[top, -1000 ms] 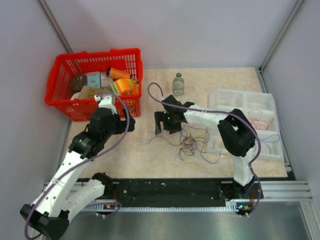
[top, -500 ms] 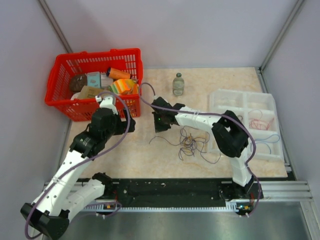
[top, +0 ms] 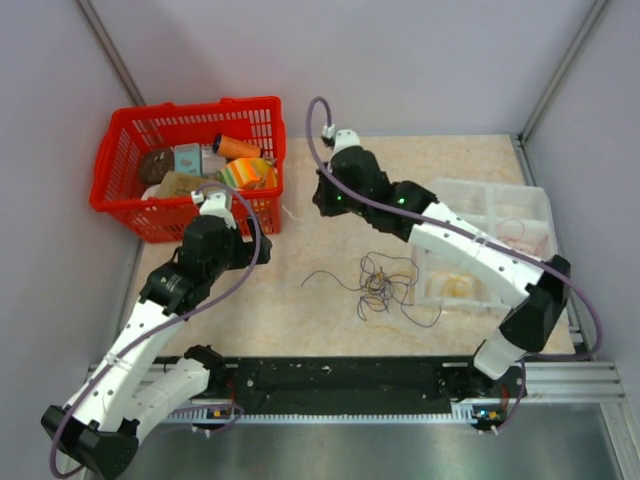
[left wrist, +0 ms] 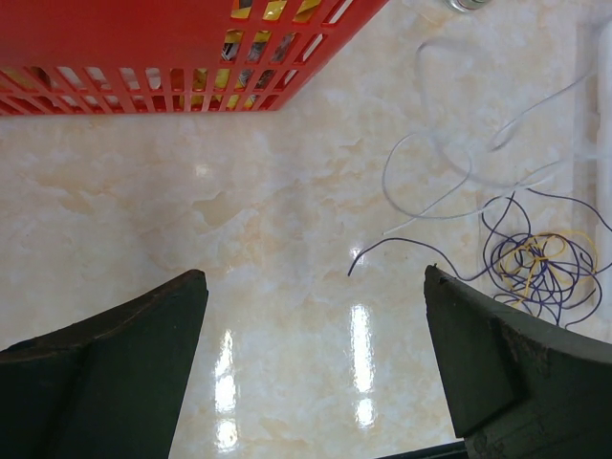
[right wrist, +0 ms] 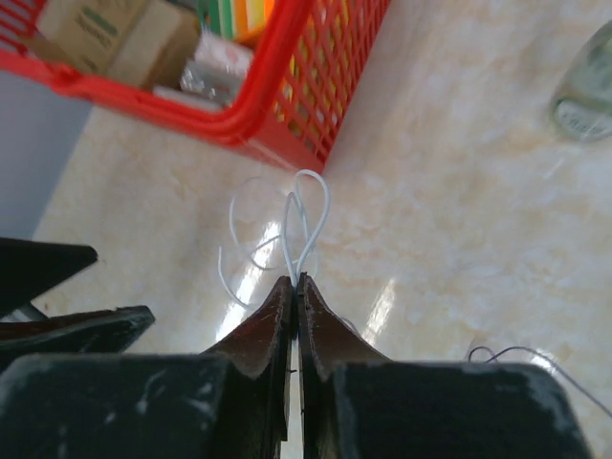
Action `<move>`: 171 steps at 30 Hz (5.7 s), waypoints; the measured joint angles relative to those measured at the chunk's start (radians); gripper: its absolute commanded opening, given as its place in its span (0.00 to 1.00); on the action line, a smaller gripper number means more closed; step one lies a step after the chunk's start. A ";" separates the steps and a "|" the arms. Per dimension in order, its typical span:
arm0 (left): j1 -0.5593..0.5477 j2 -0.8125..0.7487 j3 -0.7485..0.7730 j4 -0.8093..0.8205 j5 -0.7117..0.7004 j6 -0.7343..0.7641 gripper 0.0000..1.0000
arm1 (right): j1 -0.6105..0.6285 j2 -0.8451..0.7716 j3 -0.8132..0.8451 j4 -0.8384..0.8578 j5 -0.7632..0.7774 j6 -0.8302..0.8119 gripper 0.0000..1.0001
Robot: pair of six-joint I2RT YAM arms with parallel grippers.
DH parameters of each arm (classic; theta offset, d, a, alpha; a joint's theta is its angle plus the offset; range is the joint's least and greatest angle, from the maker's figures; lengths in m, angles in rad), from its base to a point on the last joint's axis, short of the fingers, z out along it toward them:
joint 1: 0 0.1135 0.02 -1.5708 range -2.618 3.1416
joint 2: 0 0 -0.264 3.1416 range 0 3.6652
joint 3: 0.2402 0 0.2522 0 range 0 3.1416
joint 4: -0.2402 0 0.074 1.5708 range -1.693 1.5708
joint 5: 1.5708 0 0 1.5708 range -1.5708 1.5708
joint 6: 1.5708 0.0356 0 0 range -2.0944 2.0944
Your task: Untangle the cables
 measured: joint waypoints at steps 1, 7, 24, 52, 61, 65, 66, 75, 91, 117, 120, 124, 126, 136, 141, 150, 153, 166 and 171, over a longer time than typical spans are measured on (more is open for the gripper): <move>0.000 0.000 0.000 0.000 0.000 0.000 0.99 | -0.002 -0.029 0.018 -0.001 0.025 -0.011 0.00; 0.000 0.001 -0.027 0.035 0.026 -0.001 0.99 | -0.088 -0.137 0.103 -0.004 0.103 -0.044 0.00; 0.000 0.048 -0.163 0.472 0.375 0.006 0.97 | -0.758 -0.320 -0.055 -0.090 0.145 -0.120 0.00; -0.010 0.172 -0.037 0.384 0.494 0.064 0.95 | -0.956 0.063 -0.195 -0.026 0.021 -0.122 0.15; -0.011 0.171 -0.037 0.375 0.487 0.061 0.95 | -0.954 0.184 -0.100 -0.181 0.023 -0.146 0.80; -0.011 0.169 -0.037 0.364 0.473 0.058 0.95 | -0.920 0.106 -0.101 -0.249 0.039 -0.153 0.91; -0.011 0.169 -0.037 0.363 0.470 0.056 0.95 | -0.892 0.061 -0.119 -0.257 0.047 -0.153 0.92; -0.013 0.169 -0.043 0.357 0.480 -0.010 0.88 | -0.542 -0.412 -0.483 -0.248 -0.072 -0.080 0.57; -0.089 0.169 -0.068 0.357 0.490 -0.085 0.87 | -0.382 -0.422 -0.857 0.029 -0.411 0.130 0.48; -0.103 0.021 -0.066 0.298 0.288 -0.089 0.95 | -0.100 -0.320 -0.125 -0.069 -0.236 0.126 0.00; -0.103 -0.058 -0.064 0.312 0.264 -0.088 0.95 | -0.100 -0.332 -0.066 -0.054 -0.241 0.114 0.00; -0.103 -0.119 -0.040 0.312 0.234 -0.087 0.93 | -0.100 -0.309 -0.076 -0.054 -0.256 0.107 0.11; -0.103 -0.126 -0.032 0.312 0.230 -0.085 0.89 | -0.115 -0.287 -0.124 -0.048 -0.277 0.098 0.05; -0.103 0.171 0.002 0.326 0.364 -0.103 0.69 | -0.204 -0.204 -0.420 -0.026 -0.473 0.098 0.00; -0.103 0.291 -0.015 0.406 0.514 -0.136 0.83 | -0.204 -0.251 -0.477 0.027 -0.531 0.145 0.00; -0.163 0.299 -0.031 0.570 0.650 -0.136 0.50 | -0.224 -0.292 -0.444 0.096 -0.613 0.287 0.00; -0.169 0.300 -0.031 0.568 0.650 -0.124 0.46 | -0.251 -0.292 -0.414 0.105 -0.632 0.330 0.00; -0.169 0.208 -0.050 0.537 0.537 -0.103 0.70 | -0.288 -0.292 -0.389 0.143 -0.718 0.365 0.00; -0.169 0.269 -0.035 0.537 0.553 -0.097 0.49 | -0.288 -0.292 -0.389 0.150 -0.738 0.373 0.00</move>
